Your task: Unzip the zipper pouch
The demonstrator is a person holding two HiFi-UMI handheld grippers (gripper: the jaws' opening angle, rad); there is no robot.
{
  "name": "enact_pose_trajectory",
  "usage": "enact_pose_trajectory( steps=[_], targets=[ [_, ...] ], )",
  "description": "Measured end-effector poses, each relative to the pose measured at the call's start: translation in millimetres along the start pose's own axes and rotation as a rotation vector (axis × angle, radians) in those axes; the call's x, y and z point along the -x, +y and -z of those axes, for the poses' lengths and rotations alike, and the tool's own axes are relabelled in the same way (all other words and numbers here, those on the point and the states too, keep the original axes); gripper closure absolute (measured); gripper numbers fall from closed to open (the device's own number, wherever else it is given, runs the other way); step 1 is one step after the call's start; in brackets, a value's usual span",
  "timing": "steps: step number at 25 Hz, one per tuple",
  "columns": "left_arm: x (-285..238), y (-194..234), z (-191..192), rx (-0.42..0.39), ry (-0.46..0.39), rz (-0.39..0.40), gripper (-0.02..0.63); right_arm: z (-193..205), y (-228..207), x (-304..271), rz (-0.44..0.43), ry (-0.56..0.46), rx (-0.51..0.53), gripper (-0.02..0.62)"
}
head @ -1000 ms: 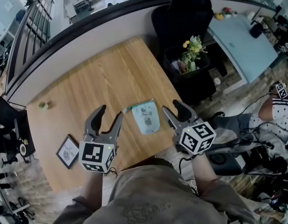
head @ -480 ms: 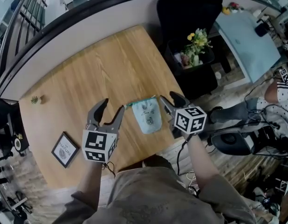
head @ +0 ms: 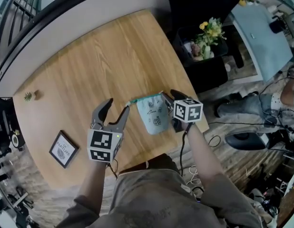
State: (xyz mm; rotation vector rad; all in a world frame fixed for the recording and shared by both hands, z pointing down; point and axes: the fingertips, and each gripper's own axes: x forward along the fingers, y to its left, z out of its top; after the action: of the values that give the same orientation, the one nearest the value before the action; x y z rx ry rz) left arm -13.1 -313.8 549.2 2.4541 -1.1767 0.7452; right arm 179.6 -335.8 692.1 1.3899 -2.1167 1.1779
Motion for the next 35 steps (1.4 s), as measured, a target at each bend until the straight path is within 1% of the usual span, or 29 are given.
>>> enact_pose_trajectory(
  steps=[3,7,12,15,16,17,18,20,22,25,29,35],
  targets=[
    [-8.0,0.6,9.4,0.022,0.019,0.004,0.373,17.1,-10.3,-13.8,0.021,0.061,0.011,0.373],
    [-10.1,0.1,20.7,0.016,0.045,0.015,0.373,32.3,-10.5,-23.4,0.040,0.103,0.068,0.373],
    [-6.3,5.0,31.5,0.019,0.059,0.010,0.373,34.4,-7.9,-27.7,0.109,0.137,0.206,0.374],
    [-3.0,3.5,44.5,0.024,0.089,0.007,0.373,39.1,-6.6,-30.4,0.148,0.163,0.286,0.378],
    [-2.4,2.0,45.2,0.026,0.085,0.008,0.373,40.7,-5.6,-31.1,0.157,0.172,0.314,0.384],
    [-2.0,0.7,44.3,0.026,0.076,0.008,0.373,42.2,-3.8,-32.0,0.161,0.180,0.338,0.405],
    [-1.5,-0.6,43.3,0.024,0.068,0.009,0.373,43.5,-2.0,-33.0,0.163,0.186,0.354,0.451],
    [-0.4,-3.1,45.5,0.022,0.071,0.013,0.373,44.2,-0.9,-34.4,0.169,0.190,0.364,0.468],
    [1.2,-4.4,50.0,0.022,0.080,0.015,0.373,43.8,-0.8,-35.2,0.164,0.185,0.338,0.484],
    [6.0,-3.6,50.7,0.020,0.071,0.009,0.373,44.0,5.3,-34.3,0.136,0.159,0.305,0.511],
    [16.7,2.0,51.7,0.022,0.062,-0.008,0.373,37.8,20.9,-24.6,0.119,0.099,0.337,0.534],
    [33.7,11.9,38.2,0.014,0.019,-0.039,0.373,5.3,55.4,11.8,0.064,-0.034,0.404,0.537]
  ],
)
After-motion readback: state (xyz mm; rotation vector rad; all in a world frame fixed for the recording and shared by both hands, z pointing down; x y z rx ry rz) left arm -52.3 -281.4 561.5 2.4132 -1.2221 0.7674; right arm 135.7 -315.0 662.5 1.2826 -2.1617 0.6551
